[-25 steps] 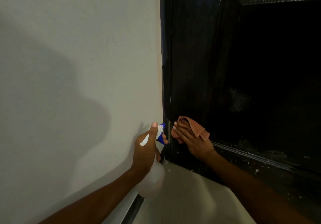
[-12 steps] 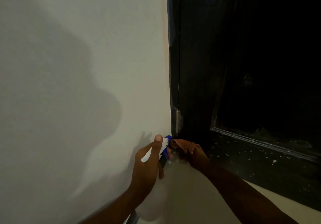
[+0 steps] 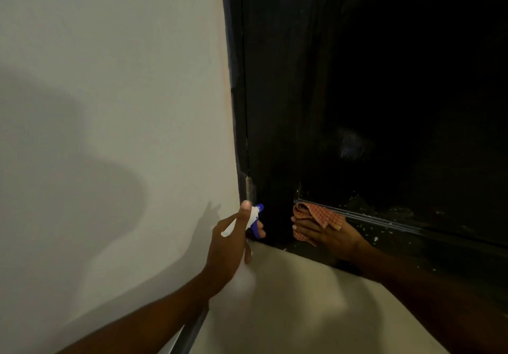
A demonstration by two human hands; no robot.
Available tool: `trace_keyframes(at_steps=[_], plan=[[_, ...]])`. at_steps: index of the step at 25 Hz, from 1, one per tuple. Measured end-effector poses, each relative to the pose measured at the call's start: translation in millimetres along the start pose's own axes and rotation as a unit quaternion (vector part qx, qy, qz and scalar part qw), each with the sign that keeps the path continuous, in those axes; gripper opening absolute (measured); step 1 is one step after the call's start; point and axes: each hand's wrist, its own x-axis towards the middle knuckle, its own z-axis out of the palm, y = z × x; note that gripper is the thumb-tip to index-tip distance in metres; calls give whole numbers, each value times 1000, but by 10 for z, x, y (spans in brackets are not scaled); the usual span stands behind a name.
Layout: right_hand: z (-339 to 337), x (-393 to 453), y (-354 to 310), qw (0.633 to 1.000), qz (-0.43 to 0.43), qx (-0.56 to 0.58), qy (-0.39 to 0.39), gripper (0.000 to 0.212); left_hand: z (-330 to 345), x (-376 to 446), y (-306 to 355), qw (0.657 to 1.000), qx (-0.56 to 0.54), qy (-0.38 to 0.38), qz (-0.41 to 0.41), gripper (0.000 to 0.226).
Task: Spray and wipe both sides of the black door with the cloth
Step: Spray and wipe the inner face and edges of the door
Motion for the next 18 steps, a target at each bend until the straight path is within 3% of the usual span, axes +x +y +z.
trace_keyframes(at_steps=[2, 3, 8, 13, 18], plan=[[-107, -361, 115, 998, 17, -43, 34, 85, 94, 51, 41, 999, 4, -34, 8, 66], [-144, -541, 183, 998, 47, -36, 17, 87, 143, 66, 84, 999, 5, -39, 9, 59], [-82, -993, 267, 996, 84, -17, 2, 84, 228, 144, 237, 1000, -19, -17, -14, 56], [-199, -168, 110, 996, 91, 8, 3, 93, 93, 64, 285, 1000, 1, 12, -13, 53], [-504, 472, -11, 986, 127, 28, 102, 85, -48, 16, 245, 998, 6, 60, 16, 47]])
